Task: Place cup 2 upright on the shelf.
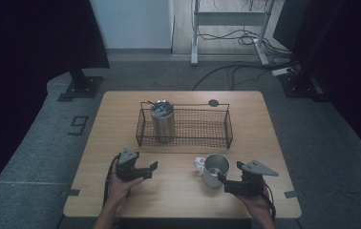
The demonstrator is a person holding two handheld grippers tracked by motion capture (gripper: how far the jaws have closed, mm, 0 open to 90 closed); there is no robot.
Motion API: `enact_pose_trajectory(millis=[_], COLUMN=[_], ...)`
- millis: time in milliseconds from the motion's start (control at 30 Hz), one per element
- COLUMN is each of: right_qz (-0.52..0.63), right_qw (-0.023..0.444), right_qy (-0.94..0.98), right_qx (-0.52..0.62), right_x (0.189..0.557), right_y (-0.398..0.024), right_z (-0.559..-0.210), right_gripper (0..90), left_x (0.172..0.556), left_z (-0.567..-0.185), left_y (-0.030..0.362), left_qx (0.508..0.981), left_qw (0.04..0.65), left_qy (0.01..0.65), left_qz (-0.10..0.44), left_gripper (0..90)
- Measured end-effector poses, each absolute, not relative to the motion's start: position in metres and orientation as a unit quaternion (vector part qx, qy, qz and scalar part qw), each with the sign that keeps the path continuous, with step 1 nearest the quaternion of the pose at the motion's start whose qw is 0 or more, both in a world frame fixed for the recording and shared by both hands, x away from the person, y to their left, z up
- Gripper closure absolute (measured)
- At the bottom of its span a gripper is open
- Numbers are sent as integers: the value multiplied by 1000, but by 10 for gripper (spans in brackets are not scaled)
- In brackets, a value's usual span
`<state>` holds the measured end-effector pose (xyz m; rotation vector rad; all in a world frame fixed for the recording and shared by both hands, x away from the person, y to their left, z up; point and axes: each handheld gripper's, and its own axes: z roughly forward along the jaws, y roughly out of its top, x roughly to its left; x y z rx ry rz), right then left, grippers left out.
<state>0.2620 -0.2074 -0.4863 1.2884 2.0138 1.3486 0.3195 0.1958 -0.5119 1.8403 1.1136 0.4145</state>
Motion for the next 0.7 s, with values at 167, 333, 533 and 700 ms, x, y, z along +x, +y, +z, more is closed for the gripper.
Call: enact_pose_trajectory(millis=[167,333,533,700], right_qz=[482,479,470,470], right_qw=[195,197,201,197], right_qy=[723,726,730,733], right_qx=[455,453,454,450], right_x=[263,265,272,278], right_y=[-201,-195,-188,-183], right_z=[-486,-487,-490,-494], right_gripper=[81,60,1,0], left_x=[319,320,320,320], left_z=[-513,-514,-514,-513], left_y=[195,193,193,194], left_qx=[749,749,748,745], left_qw=[457,457,462,468], left_qy=[450,451,452,453], left_qz=[166,160,149,141], left_gripper=[82,82,82,82])
